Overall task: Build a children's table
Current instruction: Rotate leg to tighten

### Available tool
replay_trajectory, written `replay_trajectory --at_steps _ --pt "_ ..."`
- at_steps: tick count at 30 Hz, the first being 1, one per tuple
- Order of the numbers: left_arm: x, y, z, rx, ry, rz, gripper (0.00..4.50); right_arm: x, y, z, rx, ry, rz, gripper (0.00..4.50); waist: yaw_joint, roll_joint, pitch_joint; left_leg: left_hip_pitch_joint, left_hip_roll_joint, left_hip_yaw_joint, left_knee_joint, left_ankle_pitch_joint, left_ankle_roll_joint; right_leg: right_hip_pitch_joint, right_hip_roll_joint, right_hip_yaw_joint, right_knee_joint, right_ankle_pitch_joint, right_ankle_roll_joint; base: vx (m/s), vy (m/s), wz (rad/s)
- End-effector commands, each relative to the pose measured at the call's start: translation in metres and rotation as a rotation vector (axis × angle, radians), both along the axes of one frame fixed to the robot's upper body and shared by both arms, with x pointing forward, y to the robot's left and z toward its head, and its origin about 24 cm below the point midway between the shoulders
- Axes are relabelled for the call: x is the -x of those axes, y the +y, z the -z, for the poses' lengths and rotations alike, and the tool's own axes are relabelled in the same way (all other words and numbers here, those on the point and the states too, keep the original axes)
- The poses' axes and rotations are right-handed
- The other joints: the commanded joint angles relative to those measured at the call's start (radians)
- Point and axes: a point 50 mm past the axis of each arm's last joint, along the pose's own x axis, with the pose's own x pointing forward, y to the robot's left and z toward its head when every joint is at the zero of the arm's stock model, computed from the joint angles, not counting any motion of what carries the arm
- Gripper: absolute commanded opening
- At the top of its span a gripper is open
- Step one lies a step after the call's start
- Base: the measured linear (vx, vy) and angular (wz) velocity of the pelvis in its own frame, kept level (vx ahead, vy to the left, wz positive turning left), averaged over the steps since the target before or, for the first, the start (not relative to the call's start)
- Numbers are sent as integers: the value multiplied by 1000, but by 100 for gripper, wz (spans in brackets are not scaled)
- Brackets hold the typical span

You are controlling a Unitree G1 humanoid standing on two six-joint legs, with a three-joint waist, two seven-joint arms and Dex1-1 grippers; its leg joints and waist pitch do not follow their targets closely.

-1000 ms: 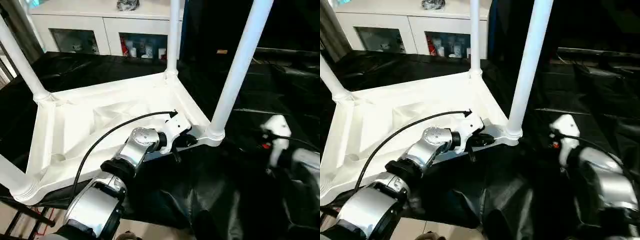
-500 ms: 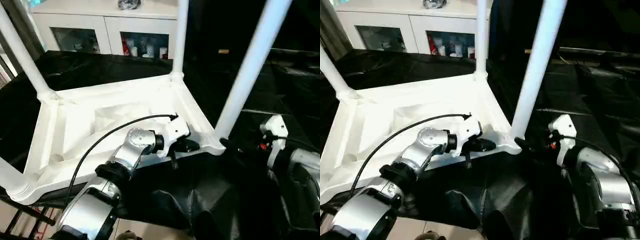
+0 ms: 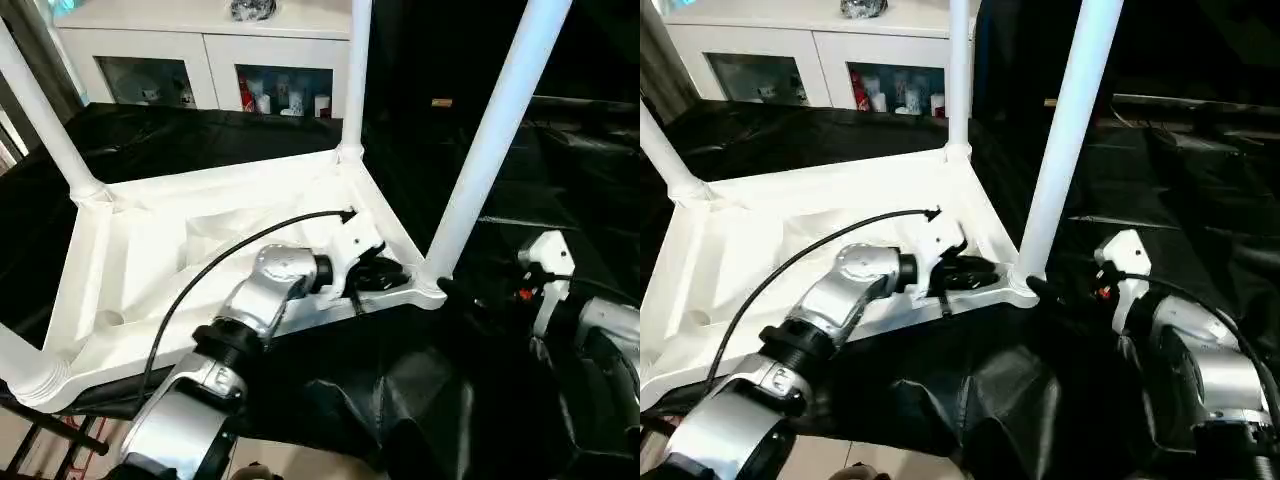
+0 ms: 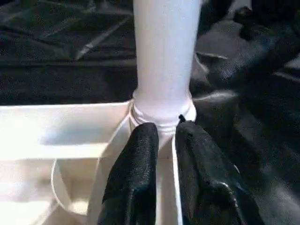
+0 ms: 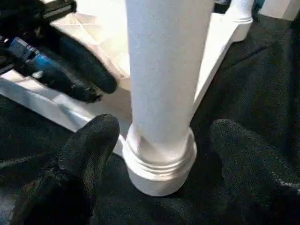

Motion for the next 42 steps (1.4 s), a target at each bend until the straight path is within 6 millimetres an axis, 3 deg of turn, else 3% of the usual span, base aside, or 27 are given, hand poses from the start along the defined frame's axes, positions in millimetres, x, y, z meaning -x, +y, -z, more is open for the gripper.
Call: replay_trajectory --at_steps 1,7,9,20,21,23,41,42 --pt "-1 -2 -5 -29 -9 9 132 1 3 -2 6 -1 -13 374 1 -25 -63 1 48 -15 -60 -160 113 60 -68 46 -81 -274 -180 0 0 0" --pt "3 -3 2 -76 43 14 167 1 3 1 7 7 -14 374 0 -23 -63 3 49 -16 -62 -171 106 60 -69 46 -83 -288 -181 0 0 0" --pt "4 -2 4 -90 44 13 202 1 4 1 8 9 -14 374 0 -23 -63 2 50 -17 -62 -171 106 60 -69 46 -82 -283 -182 0 0 0" --pt "0 7 19 -240 46 -28 211 3 9 7 26 25 -40 374 0 -20 -64 4 47 -16 -61 -177 102 59 -67 45 -84 -281 -175 0 0 0" --pt "0 8 19 -236 59 -32 182 3 9 7 26 25 -40 374 1 -19 -64 4 48 -17 -62 -177 101 60 -68 45 -84 -283 -176 0 0 0" --pt "0 8 18 -233 64 -34 182 3 9 7 26 25 -41 374 0 -19 -64 4 49 -17 -62 -177 100 59 -67 45 -83 -273 -181 0 0 0" --pt "-1 11 22 -266 100 8 27 3 12 8 -11 51 -58 374 1 -18 -63 4 47 -17 -62 -189 101 61 -69 44 -86 -288 -183 0 0 0" --pt "-1 11 21 -261 97 17 16 2 13 8 -27 61 -56 408 1 -17 -63 5 48 -18 -63 -192 101 61 -69 44 -87 -293 -183 0 0 0"
